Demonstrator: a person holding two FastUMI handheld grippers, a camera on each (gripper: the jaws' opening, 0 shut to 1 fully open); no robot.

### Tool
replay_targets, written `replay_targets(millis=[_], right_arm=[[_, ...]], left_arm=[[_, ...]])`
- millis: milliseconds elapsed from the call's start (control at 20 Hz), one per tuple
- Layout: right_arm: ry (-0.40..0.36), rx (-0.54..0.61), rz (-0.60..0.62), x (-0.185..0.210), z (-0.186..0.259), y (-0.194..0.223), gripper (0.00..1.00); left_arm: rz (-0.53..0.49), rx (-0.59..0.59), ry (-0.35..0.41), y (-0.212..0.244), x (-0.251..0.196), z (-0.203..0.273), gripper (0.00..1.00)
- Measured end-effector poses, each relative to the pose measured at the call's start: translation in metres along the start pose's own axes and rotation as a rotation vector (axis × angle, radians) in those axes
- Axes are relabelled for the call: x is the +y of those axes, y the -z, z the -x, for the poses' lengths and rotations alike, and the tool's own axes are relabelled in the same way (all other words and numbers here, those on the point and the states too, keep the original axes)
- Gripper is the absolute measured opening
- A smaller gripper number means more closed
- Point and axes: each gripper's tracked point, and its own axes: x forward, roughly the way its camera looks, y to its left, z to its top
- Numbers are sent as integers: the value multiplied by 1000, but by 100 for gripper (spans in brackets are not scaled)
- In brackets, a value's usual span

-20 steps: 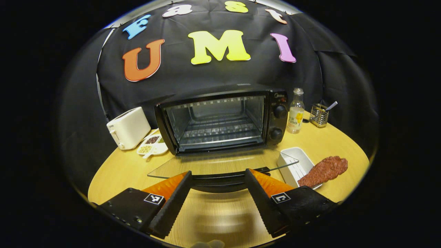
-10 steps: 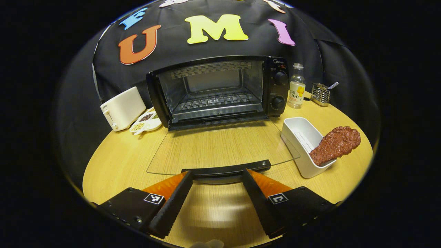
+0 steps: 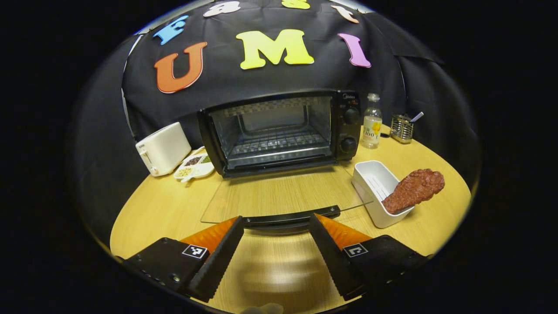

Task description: Open the electric oven with the left hand, put the food in, and close the electric oven.

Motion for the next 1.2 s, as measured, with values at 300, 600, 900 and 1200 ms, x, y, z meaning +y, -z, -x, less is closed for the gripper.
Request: replay_targets(millis=[300,600,900,1200], right_arm=[[-179,94,-34,23,-93,20,100],[-381,344,-122,70,-193,83,95],[-572,611,-317,126,-233,127,66],[-595,722,-463,137,-234,133,22]], left_arm=[[25,-90,-59,-44,30,81,96],[30,-154,-137,-96,39,146,96],[62,-129,-239,-108,33,178,97],[82,-109,-276,-108,29,194,97]])
